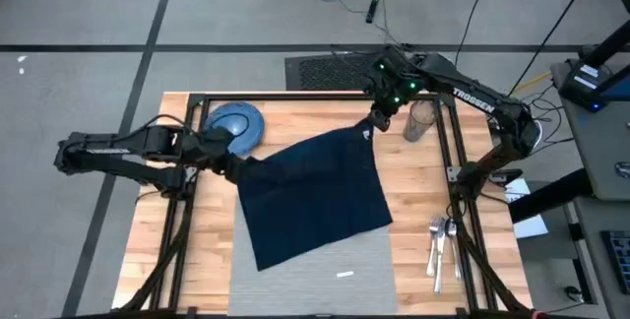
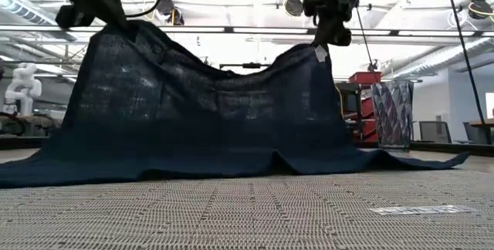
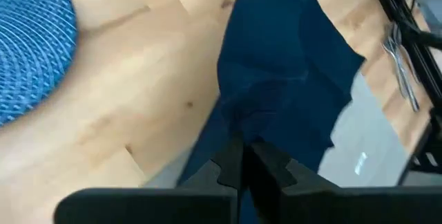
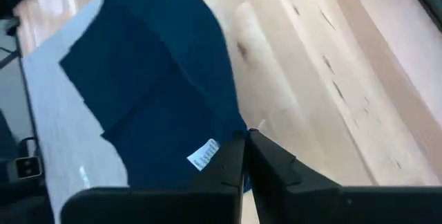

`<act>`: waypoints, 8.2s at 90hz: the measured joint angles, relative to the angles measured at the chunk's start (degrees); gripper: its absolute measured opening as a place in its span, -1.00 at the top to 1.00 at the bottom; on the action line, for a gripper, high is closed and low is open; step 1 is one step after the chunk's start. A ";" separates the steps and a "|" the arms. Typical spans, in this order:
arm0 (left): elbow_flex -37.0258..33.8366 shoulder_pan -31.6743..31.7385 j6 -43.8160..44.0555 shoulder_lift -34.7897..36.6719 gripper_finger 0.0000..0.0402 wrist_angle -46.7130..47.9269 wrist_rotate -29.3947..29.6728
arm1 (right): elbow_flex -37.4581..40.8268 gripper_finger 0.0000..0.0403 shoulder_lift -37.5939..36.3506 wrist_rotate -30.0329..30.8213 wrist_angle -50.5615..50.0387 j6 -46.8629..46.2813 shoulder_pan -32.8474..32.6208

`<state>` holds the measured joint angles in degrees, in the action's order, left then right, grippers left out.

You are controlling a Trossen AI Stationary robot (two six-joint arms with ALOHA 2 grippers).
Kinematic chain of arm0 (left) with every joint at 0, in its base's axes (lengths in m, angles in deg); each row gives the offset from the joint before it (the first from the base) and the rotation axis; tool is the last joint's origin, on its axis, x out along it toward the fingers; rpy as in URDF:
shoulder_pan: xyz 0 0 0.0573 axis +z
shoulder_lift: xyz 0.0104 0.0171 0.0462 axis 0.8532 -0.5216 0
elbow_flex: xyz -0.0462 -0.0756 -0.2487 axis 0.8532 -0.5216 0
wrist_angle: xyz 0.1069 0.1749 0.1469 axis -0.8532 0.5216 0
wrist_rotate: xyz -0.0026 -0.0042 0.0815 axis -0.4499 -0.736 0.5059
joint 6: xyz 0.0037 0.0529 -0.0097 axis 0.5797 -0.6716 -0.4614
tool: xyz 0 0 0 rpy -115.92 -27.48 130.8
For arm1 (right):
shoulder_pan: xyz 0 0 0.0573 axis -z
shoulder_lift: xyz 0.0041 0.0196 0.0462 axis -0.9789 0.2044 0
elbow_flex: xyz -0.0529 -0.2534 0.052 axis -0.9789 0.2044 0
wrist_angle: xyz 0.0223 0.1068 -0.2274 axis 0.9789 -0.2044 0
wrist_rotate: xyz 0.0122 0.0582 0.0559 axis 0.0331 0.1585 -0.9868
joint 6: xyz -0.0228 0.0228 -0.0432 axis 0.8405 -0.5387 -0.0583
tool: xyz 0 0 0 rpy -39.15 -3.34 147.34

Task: Set table place
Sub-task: Fold the dark blue napkin

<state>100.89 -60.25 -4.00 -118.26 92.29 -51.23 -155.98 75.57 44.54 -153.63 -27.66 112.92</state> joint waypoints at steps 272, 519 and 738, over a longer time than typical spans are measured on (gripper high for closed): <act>-0.02 -26.26 19.26 -30.71 1.00 -23.16 1.74 | 39.21 1.00 -22.29 -3.92 20.36 -21.14 -21.21; 0.20 -6.96 5.48 -10.05 1.00 6.23 18.47 | 18.02 1.00 -12.99 0.14 9.91 -2.57 4.29; -2.19 -23.22 -4.22 -30.44 0.95 -19.12 -15.48 | 43.87 0.82 -16.32 -14.97 17.97 -15.12 -23.60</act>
<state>98.70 -83.47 -8.22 -148.69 73.17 -66.71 -112.11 59.26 29.57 -135.66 -42.78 89.32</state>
